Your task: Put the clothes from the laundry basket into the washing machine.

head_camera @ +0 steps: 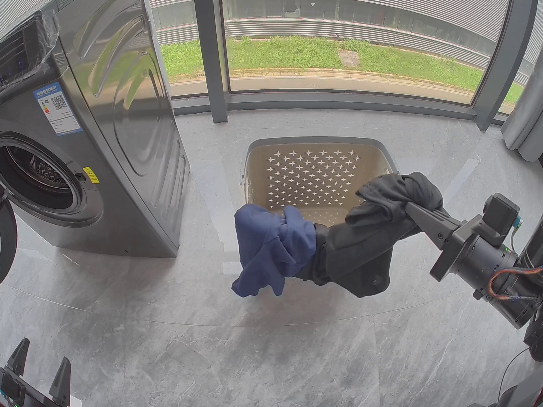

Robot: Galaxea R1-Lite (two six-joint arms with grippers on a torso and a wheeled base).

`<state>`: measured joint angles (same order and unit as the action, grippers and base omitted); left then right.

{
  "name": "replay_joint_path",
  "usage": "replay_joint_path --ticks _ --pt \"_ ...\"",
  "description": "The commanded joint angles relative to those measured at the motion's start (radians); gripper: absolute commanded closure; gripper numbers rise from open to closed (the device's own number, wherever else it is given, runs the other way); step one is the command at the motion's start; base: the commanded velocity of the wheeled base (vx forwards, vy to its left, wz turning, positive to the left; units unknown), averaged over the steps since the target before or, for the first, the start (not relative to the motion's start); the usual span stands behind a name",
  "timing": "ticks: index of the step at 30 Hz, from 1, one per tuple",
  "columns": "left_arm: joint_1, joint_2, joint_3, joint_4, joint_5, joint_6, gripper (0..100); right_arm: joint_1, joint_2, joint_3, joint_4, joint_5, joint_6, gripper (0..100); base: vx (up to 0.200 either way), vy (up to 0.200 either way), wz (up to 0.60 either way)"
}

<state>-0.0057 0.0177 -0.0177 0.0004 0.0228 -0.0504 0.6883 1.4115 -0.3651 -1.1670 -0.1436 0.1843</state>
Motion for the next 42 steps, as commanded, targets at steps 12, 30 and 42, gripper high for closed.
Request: replay_joint_path --ticks 12,30,42 --pt "0.0 -0.015 0.018 0.001 0.0 0.0 0 0.004 0.004 -0.014 0.0 -0.005 0.003 100 0.0 0.2 0.0" --pt "0.0 -0.015 0.018 0.0 0.0 0.001 0 0.01 0.006 -0.012 -0.01 0.001 0.003 100 0.0 0.2 0.0" --pt "0.0 -0.015 0.018 0.0 0.002 0.001 0 0.01 0.014 -0.012 -0.011 0.004 0.003 100 0.0 0.2 0.0"
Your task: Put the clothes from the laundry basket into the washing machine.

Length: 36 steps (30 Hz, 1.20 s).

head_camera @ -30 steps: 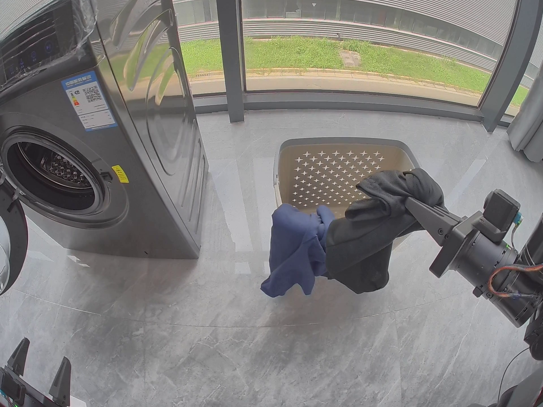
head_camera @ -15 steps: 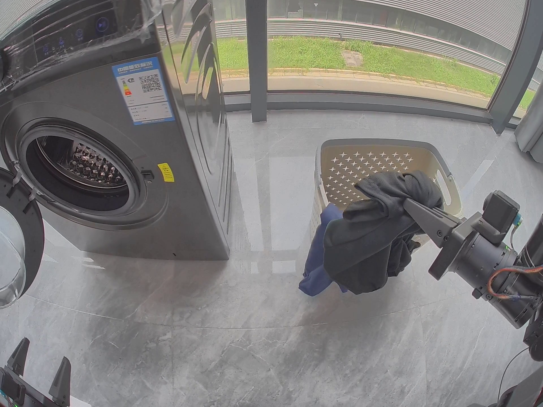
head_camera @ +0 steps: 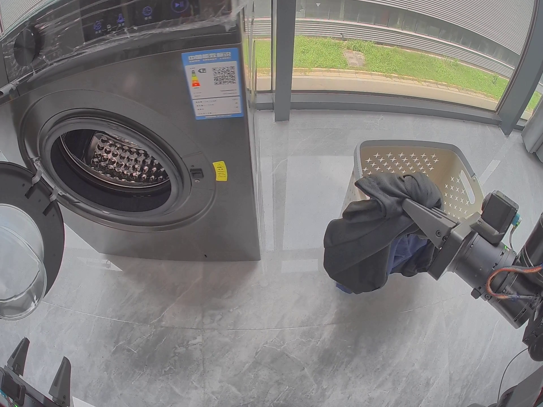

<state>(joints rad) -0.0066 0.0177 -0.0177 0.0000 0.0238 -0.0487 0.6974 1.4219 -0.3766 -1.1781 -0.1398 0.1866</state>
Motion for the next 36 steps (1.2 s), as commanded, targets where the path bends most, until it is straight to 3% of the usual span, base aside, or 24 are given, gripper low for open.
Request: replay_joint_path --ticks 1,7,25,36 --pt "0.0 -0.015 0.018 0.0 0.002 0.0 0 0.001 0.003 -0.001 0.0 0.0 -0.001 100 0.0 0.2 0.0" --pt "0.0 -0.015 0.018 0.0 0.005 0.001 0 0.001 0.005 0.001 0.0 0.0 -0.001 100 0.0 0.0 0.0" --pt "0.0 -0.015 0.018 0.0 0.004 0.0 0 0.007 0.012 0.001 -0.002 0.005 -0.001 100 -0.2 0.0 0.0" --pt "0.0 -0.015 0.018 0.0 0.004 0.0 0 0.007 0.012 0.001 -0.002 0.005 0.001 100 0.0 0.036 0.0"
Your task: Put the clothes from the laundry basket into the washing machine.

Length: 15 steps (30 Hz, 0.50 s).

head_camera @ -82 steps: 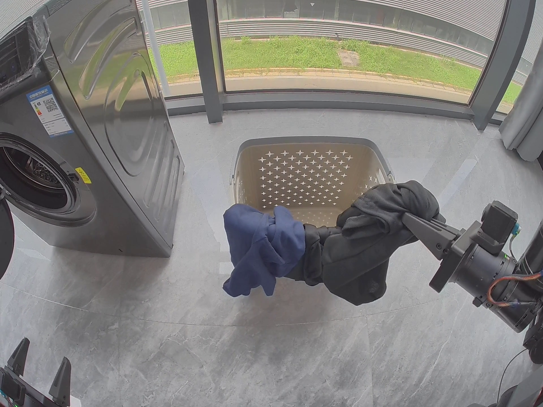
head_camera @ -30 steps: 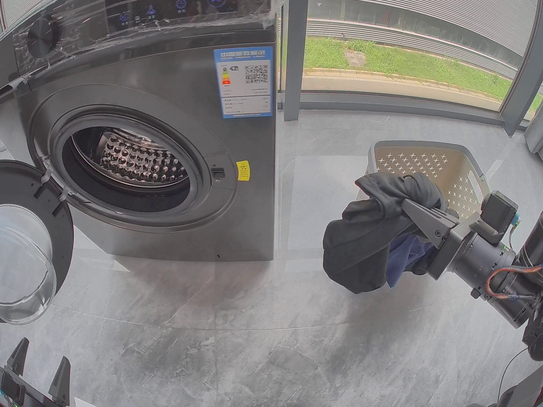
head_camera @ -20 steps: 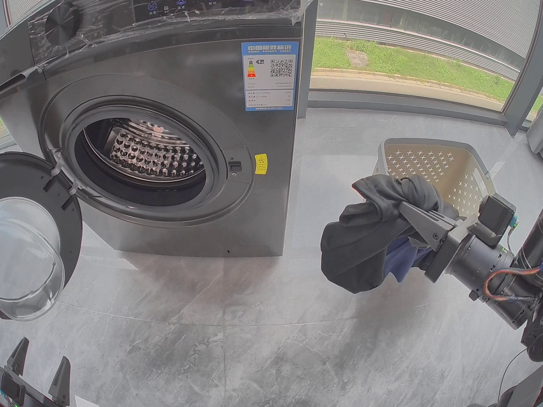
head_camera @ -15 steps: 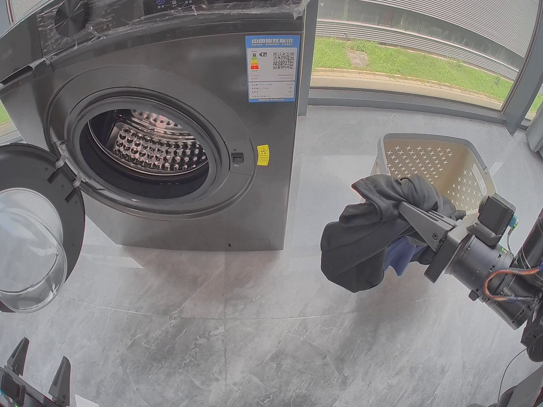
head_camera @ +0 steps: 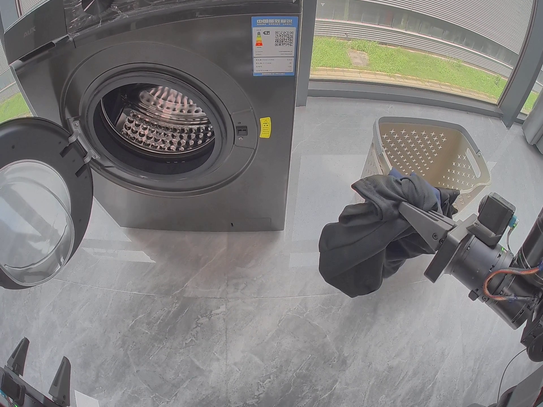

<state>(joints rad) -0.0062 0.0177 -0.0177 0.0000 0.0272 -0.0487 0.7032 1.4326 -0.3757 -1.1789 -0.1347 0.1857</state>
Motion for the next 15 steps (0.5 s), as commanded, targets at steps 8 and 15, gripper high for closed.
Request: replay_joint_path --ticks 8,15 --pt "0.0 -0.015 0.018 0.002 0.0 0.0 0 0.001 0.002 0.0 -0.001 0.0 0.001 100 0.0 0.2 0.0" --pt "0.0 -0.015 0.018 0.0 0.0 0.0 0 0.001 0.0 0.003 -0.001 0.0 0.001 100 0.0 0.2 0.0"
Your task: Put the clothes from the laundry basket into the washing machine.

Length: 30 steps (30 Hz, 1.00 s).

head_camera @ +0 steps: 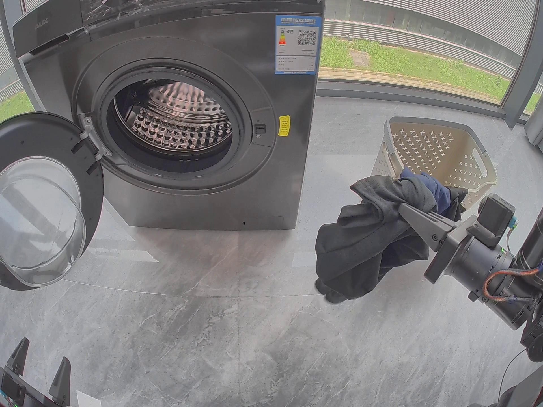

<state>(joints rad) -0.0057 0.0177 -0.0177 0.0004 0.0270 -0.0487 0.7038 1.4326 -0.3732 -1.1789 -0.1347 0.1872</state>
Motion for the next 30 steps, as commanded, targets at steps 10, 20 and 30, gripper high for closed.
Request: replay_joint_path --ticks 10,20,30 --pt "0.0 -0.015 0.018 0.0 0.001 0.0 0 0.0 0.0 0.002 -0.001 0.0 0.0 100 0.0 0.08 0.0" --pt "0.0 -0.015 0.018 0.0 0.001 0.0 0 -0.001 -0.006 0.004 -0.001 0.001 0.0 100 -0.06 0.06 0.0" --pt "0.0 -0.015 0.018 0.001 0.001 0.0 0 -0.001 -0.007 0.004 -0.001 0.0 0.0 100 0.0 0.04 0.0"
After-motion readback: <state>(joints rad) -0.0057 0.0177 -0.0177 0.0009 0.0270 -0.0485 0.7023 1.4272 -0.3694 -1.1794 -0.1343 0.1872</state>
